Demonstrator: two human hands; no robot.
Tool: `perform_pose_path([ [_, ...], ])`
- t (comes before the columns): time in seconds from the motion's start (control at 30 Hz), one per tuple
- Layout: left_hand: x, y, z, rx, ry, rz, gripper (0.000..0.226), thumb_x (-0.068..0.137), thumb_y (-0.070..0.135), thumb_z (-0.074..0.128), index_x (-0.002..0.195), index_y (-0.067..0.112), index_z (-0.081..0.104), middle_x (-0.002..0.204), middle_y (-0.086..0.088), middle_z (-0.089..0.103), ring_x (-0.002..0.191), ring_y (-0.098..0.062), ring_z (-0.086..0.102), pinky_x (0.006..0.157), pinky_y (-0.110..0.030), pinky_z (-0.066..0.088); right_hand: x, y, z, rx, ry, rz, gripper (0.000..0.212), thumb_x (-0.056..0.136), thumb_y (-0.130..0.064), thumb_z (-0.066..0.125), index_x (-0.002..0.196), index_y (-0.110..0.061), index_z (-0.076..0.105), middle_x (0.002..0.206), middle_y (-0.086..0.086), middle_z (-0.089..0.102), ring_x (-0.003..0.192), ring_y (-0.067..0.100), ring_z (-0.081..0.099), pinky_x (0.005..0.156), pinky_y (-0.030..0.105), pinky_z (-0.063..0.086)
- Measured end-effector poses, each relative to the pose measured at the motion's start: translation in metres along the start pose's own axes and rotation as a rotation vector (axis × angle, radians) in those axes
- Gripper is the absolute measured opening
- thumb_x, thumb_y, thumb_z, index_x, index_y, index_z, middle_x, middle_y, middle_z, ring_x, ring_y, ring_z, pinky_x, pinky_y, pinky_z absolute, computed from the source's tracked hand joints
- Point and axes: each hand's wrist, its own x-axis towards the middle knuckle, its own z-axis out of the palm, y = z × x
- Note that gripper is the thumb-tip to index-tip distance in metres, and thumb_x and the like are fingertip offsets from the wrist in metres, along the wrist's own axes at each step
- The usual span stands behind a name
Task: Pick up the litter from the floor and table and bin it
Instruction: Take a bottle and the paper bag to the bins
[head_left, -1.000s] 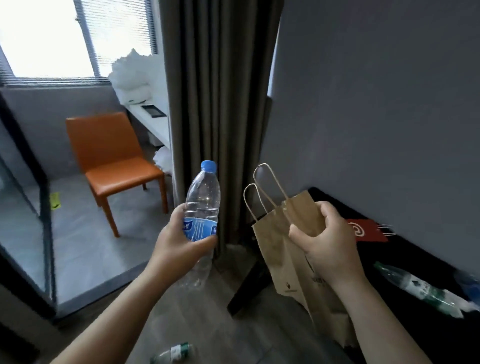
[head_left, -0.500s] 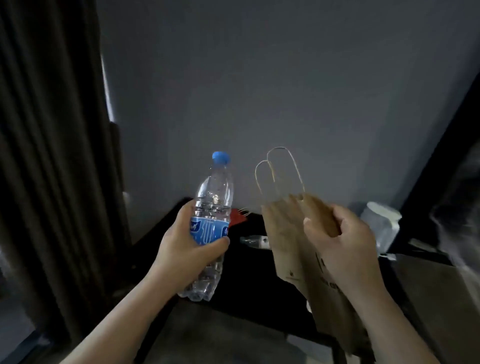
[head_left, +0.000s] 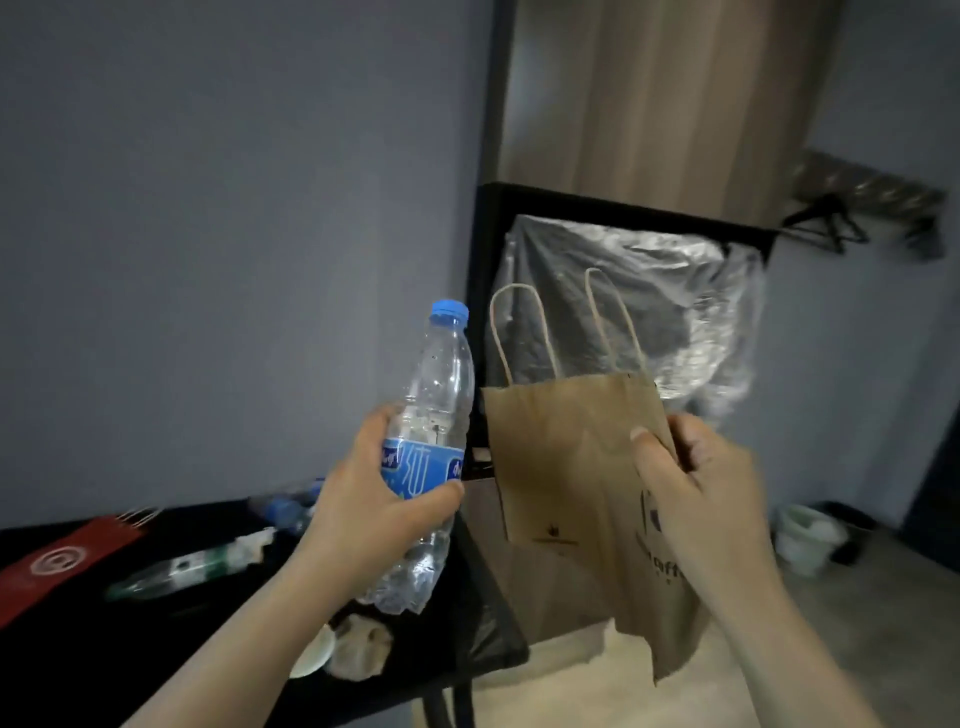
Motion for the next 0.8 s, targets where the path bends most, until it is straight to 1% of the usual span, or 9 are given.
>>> perform_pose_path([
  [0.07, 0.006, 0.018, 0.046, -0.052, -0.058, 0.028, 0.069, 0.064, 0.033, 0.078, 0.12, 0.046, 0.04, 0.082, 0.016, 0.068, 0.07, 0.006, 0.064, 0.049, -0.003, 0.042, 0.005, 0.017, -0.044, -0.051, 0.062, 0.029, 0.037, 0.092, -0.029, 0.057, 0.059, -0.019, 0.043, 0.049, 0.006, 0.041, 0.048, 0.031, 0.044, 0.044, 0.038, 0.033],
  [0.13, 0.01, 0.035, 0.089, -0.104, -0.122, 0.067, 0.073, 0.066, 0.029, 0.079, 0.124, 0.046, 0.039, 0.085, 0.026, 0.067, 0.07, 0.005, 0.065, 0.049, -0.005, 0.044, 0.009, 0.033, -0.084, -0.093, 0.105, 0.05, 0.037, 0.092, -0.027, 0.056, 0.06, -0.014, 0.043, 0.051, 0.011, 0.044, 0.048, 0.032, 0.043, 0.045, 0.038, 0.032],
  [0.23, 0.019, 0.058, 0.149, -0.159, -0.225, 0.129, 0.079, 0.067, 0.027, 0.081, 0.13, 0.044, 0.037, 0.089, 0.027, 0.066, 0.072, -0.001, 0.068, 0.058, -0.017, 0.054, 0.015, 0.054, -0.134, -0.164, 0.178, 0.063, 0.032, 0.091, -0.028, 0.054, 0.062, -0.017, 0.052, 0.051, 0.005, 0.048, 0.044, 0.015, 0.041, 0.043, 0.029, 0.032],
  [0.3, 0.026, 0.071, 0.184, -0.179, -0.268, 0.159, 0.082, 0.066, 0.029, 0.081, 0.132, 0.045, 0.036, 0.085, 0.019, 0.067, 0.069, 0.0, 0.067, 0.055, -0.015, 0.053, 0.021, 0.064, -0.16, -0.187, 0.231, 0.069, 0.029, 0.091, -0.029, 0.054, 0.063, -0.023, 0.055, 0.052, 0.002, 0.051, 0.044, 0.01, 0.043, 0.041, 0.02, 0.032],
  [0.37, 0.035, 0.082, 0.215, -0.195, -0.324, 0.177, 0.085, 0.064, 0.033, 0.08, 0.135, 0.044, 0.034, 0.088, 0.015, 0.066, 0.069, 0.002, 0.066, 0.052, -0.012, 0.049, 0.029, 0.074, -0.181, -0.211, 0.273, 0.068, 0.029, 0.091, -0.028, 0.054, 0.062, -0.028, 0.056, 0.051, -0.003, 0.052, 0.043, 0.007, 0.044, 0.04, 0.017, 0.032],
  [0.47, 0.054, 0.093, 0.255, -0.232, -0.383, 0.224, 0.086, 0.063, 0.034, 0.081, 0.136, 0.042, 0.036, 0.096, 0.011, 0.066, 0.074, 0.0, 0.065, 0.062, -0.014, 0.05, 0.041, 0.092, -0.2, -0.291, 0.326, 0.064, 0.03, 0.093, -0.025, 0.054, 0.063, -0.031, 0.058, 0.053, -0.004, 0.054, 0.044, 0.009, 0.045, 0.04, 0.015, 0.034],
  [0.57, 0.08, 0.1, 0.29, -0.254, -0.402, 0.259, 0.085, 0.065, 0.03, 0.082, 0.136, 0.042, 0.036, 0.091, 0.017, 0.062, 0.07, 0.005, 0.063, 0.057, -0.01, 0.045, 0.055, 0.111, -0.209, -0.359, 0.38, 0.074, 0.026, 0.093, -0.025, 0.053, 0.068, -0.025, 0.06, 0.059, 0.0, 0.056, 0.051, 0.014, 0.05, 0.045, 0.017, 0.039],
  [0.7, 0.121, 0.1, 0.327, -0.339, -0.458, 0.3, 0.083, 0.065, 0.024, 0.083, 0.133, 0.041, 0.039, 0.088, 0.016, 0.061, 0.069, 0.009, 0.062, 0.054, -0.003, 0.044, 0.081, 0.133, -0.206, -0.41, 0.449, 0.085, 0.021, 0.091, -0.025, 0.052, 0.074, -0.023, 0.063, 0.064, -0.001, 0.059, 0.058, 0.016, 0.054, 0.05, 0.018, 0.043],
  [0.8, 0.156, 0.097, 0.354, -0.39, -0.516, 0.305, 0.082, 0.065, 0.024, 0.083, 0.133, 0.04, 0.04, 0.091, 0.015, 0.063, 0.069, 0.005, 0.064, 0.055, -0.006, 0.047, 0.103, 0.152, -0.2, -0.453, 0.478, 0.11, 0.019, 0.091, -0.025, 0.052, 0.077, -0.023, 0.064, 0.067, -0.003, 0.061, 0.063, 0.015, 0.057, 0.049, 0.018, 0.045],
])
